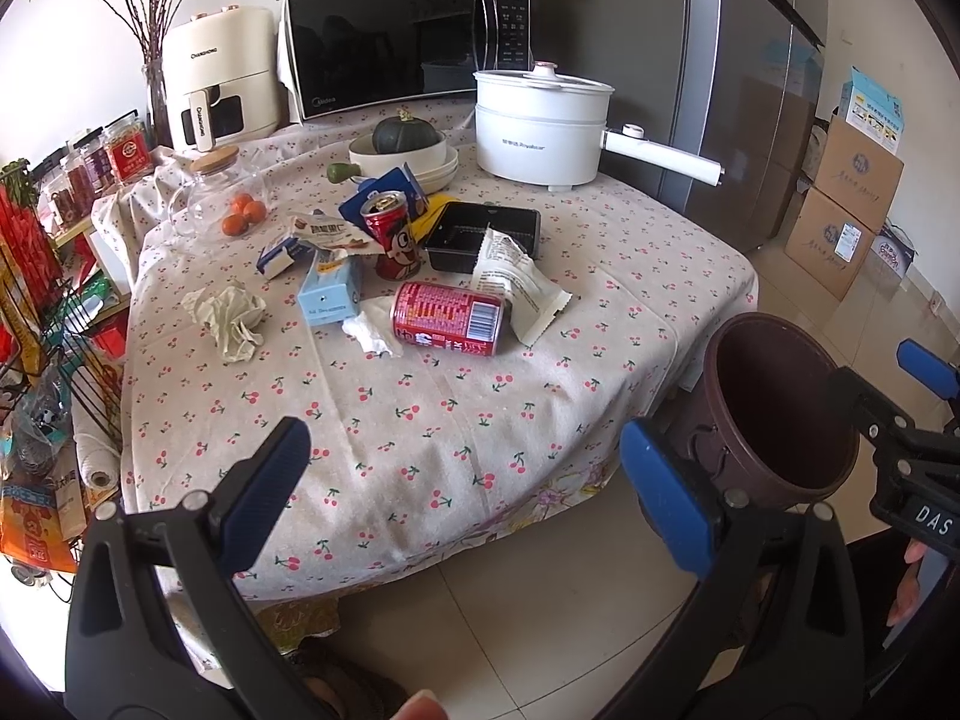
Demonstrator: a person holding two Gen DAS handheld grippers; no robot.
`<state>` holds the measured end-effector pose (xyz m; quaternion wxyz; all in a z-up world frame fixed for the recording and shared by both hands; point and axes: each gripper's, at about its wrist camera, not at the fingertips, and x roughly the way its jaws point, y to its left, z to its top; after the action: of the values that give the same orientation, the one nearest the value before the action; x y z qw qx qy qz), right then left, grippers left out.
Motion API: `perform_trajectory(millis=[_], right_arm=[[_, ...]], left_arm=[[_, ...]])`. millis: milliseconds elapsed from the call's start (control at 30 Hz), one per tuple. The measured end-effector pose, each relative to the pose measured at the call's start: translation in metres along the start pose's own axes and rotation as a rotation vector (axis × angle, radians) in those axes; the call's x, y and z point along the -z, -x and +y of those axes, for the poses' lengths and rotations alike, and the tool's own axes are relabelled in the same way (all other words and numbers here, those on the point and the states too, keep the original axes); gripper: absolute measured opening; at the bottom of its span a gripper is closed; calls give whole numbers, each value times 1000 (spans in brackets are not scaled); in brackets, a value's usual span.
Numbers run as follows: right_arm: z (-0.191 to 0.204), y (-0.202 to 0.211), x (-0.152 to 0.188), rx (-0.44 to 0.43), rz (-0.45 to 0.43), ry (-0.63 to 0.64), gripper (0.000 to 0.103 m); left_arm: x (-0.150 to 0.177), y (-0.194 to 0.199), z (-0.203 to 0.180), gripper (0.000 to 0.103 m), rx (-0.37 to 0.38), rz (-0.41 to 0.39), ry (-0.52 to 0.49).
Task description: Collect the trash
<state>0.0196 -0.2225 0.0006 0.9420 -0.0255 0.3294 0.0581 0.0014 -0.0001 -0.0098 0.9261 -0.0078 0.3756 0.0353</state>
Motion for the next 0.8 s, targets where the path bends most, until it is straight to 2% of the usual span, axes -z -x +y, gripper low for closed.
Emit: perform_trajectory(millis=[800], right_arm=[[0,1,1,7,2,8,103]], left_arm=[[0,0,0,103,-2,0,1]])
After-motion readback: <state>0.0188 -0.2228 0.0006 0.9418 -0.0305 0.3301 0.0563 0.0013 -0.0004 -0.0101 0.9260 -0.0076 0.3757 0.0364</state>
